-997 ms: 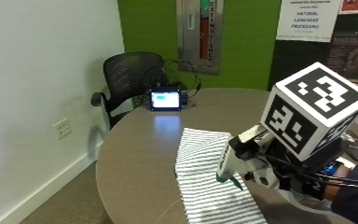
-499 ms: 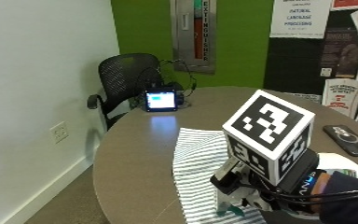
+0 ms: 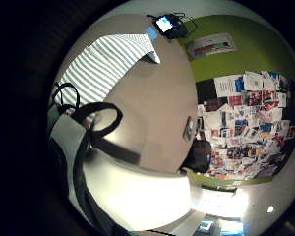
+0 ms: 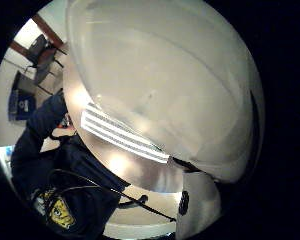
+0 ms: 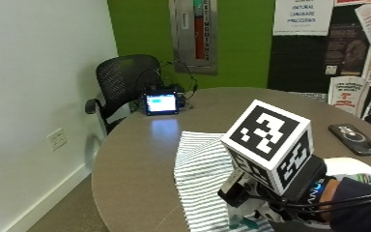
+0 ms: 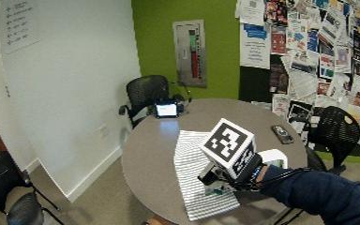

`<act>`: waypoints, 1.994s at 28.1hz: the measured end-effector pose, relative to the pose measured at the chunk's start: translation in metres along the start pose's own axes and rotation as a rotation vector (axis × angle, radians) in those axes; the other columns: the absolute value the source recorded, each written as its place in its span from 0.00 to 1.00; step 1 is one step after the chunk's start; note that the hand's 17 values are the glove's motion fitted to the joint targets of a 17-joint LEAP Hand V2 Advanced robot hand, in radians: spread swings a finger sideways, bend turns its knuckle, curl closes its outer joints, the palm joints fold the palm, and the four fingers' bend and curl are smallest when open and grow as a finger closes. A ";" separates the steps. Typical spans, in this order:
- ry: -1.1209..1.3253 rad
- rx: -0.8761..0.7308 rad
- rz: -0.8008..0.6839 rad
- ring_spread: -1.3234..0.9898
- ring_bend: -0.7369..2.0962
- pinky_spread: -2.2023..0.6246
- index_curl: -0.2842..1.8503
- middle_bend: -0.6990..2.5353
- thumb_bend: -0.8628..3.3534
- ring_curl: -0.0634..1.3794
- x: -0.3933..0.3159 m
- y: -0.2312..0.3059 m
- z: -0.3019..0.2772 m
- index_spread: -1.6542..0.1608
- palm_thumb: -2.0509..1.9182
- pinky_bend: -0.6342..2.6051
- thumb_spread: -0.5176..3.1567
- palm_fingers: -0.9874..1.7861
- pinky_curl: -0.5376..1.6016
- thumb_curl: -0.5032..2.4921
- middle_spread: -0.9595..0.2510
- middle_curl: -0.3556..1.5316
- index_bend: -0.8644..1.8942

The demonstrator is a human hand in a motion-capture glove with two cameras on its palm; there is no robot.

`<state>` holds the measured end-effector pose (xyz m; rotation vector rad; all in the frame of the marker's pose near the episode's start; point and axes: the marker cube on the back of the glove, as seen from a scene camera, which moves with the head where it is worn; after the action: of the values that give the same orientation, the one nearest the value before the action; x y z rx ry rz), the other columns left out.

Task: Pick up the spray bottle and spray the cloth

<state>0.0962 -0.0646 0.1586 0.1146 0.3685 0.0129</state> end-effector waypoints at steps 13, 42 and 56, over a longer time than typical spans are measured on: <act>-0.028 -0.003 0.006 0.45 0.49 0.66 0.38 0.41 0.20 0.36 0.001 0.004 0.000 0.75 0.77 0.33 0.24 0.85 0.44 0.41 0.60 0.46 0.38; -1.025 0.625 0.464 0.45 0.49 0.66 0.39 0.41 0.20 0.36 0.088 0.047 -0.025 0.75 0.77 0.33 0.24 0.85 0.44 0.41 0.60 0.46 0.38; -1.516 0.549 0.245 0.45 0.48 0.66 0.39 0.40 0.20 0.35 0.006 -0.013 -0.050 0.74 0.77 0.33 0.24 0.84 0.44 0.41 0.61 0.46 0.38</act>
<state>0.0836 -0.0723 0.1091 0.6561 -1.1736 0.0608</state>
